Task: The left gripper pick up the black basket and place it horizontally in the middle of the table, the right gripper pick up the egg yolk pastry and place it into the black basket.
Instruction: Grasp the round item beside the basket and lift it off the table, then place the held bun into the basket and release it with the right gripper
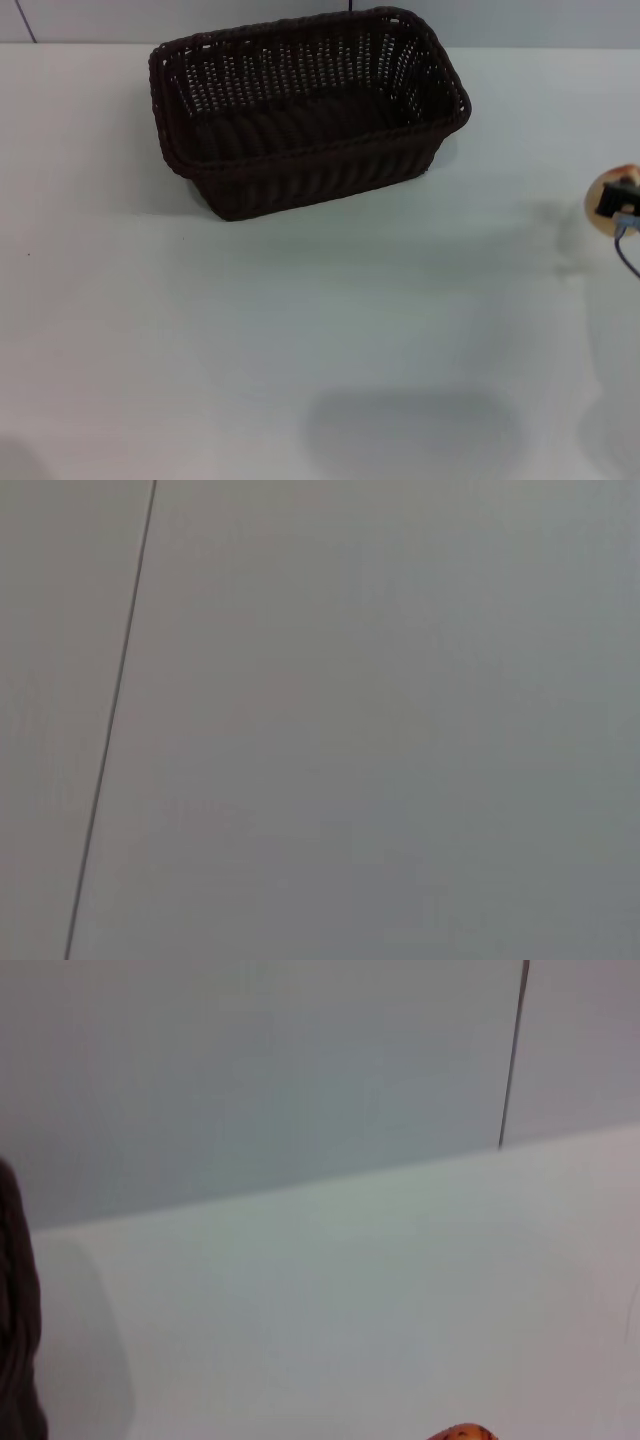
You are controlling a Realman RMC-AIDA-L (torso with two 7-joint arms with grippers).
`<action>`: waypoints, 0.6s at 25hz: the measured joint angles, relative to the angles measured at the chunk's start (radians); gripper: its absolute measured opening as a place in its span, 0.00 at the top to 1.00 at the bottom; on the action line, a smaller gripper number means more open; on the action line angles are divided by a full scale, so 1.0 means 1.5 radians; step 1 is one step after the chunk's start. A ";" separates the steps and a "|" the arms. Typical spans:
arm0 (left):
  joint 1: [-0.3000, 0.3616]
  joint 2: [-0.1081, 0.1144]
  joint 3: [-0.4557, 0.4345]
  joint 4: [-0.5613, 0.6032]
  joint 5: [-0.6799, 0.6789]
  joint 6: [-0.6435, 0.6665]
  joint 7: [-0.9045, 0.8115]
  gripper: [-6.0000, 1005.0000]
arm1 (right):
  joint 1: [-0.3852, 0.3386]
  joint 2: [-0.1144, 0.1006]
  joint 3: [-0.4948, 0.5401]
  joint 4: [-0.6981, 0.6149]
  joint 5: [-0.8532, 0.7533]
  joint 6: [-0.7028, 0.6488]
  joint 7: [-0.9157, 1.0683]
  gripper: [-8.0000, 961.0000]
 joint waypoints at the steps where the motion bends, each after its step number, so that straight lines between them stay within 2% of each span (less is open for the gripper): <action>1: 0.000 0.000 0.000 0.000 0.000 0.000 0.000 0.64 | 0.001 0.000 0.001 0.003 -0.009 -0.001 0.000 0.90; 15: 0.000 0.001 0.002 0.000 0.000 0.000 0.000 0.64 | 0.030 0.000 0.004 0.027 -0.213 0.037 0.001 0.91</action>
